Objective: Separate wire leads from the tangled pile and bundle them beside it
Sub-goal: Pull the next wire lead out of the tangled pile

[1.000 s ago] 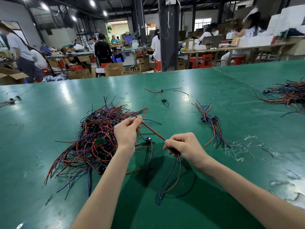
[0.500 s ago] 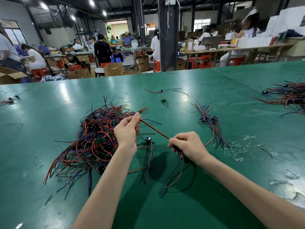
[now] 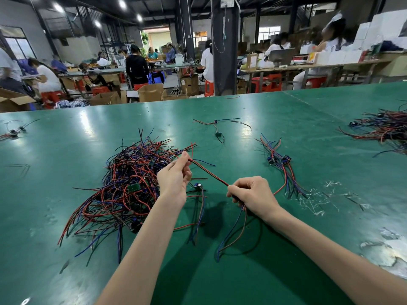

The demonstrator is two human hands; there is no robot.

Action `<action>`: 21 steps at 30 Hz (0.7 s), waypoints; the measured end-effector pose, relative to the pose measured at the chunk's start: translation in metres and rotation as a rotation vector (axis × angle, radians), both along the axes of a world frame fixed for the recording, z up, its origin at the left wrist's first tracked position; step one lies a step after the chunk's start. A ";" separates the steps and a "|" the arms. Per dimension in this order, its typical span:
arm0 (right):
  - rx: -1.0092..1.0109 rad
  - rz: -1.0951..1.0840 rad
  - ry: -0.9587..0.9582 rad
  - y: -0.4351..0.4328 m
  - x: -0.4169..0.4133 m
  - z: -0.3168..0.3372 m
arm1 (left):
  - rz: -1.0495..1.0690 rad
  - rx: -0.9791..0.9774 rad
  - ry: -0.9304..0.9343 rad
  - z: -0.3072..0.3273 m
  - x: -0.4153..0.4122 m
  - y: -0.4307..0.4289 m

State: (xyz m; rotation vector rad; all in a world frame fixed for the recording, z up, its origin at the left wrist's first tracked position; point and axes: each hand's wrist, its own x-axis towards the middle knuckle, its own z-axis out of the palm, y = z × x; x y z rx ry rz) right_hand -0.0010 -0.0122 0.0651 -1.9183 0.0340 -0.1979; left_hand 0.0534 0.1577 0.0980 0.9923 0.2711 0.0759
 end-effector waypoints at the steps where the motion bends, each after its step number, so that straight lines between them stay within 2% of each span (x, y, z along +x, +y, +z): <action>1: -0.010 -0.001 -0.010 0.000 0.000 0.000 | 0.018 0.018 -0.003 -0.001 0.000 0.000; 16: -0.132 -0.022 -0.071 -0.002 -0.001 0.001 | 0.093 0.139 -0.036 0.000 -0.002 0.001; 21: -0.147 -0.019 -0.073 -0.002 -0.001 0.002 | 0.036 0.027 0.052 0.006 -0.004 0.001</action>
